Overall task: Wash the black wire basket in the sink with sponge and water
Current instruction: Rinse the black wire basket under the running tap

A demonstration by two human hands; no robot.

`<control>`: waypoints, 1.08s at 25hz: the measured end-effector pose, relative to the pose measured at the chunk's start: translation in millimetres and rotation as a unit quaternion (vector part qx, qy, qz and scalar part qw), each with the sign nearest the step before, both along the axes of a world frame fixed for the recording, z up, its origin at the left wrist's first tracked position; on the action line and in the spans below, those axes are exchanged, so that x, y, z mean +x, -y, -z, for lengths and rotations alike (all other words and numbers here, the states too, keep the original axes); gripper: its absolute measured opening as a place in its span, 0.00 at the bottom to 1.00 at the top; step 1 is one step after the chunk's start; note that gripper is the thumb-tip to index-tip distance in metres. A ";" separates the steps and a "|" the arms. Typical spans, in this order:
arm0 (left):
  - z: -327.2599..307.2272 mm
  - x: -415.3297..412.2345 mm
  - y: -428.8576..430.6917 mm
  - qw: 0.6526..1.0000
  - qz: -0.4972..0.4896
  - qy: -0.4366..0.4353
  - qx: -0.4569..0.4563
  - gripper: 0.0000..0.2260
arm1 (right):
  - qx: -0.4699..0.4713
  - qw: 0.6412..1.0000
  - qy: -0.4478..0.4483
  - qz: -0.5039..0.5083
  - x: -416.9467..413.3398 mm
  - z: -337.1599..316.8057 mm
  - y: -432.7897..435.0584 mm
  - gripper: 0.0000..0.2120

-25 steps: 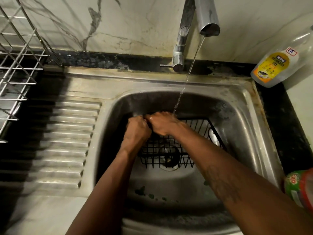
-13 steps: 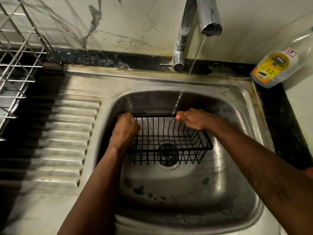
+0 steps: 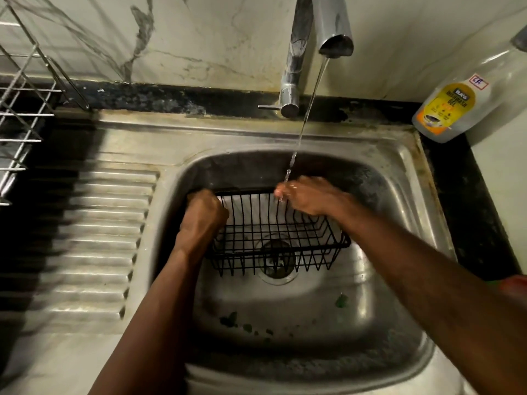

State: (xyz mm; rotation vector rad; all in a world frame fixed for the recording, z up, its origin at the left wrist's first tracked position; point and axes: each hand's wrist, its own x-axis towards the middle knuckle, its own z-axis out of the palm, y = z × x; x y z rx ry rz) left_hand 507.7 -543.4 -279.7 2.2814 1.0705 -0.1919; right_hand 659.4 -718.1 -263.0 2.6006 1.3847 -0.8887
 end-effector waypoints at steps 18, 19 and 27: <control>2.0 28.3 36.1 0.993 0.077 -0.030 -0.089 0.12 | 0.221 0.942 -0.203 0.153 -35.1 46.0 -26.7 0.09; 1.8 29.1 36.1 0.993 0.077 -0.028 -0.089 0.11 | 0.234 0.926 -0.232 0.183 -34.0 47.7 -24.8 0.11; -7.9 35.6 42.7 0.990 0.091 -0.058 -0.089 0.08 | 0.140 0.938 -0.215 0.231 -34.4 42.6 -14.1 0.08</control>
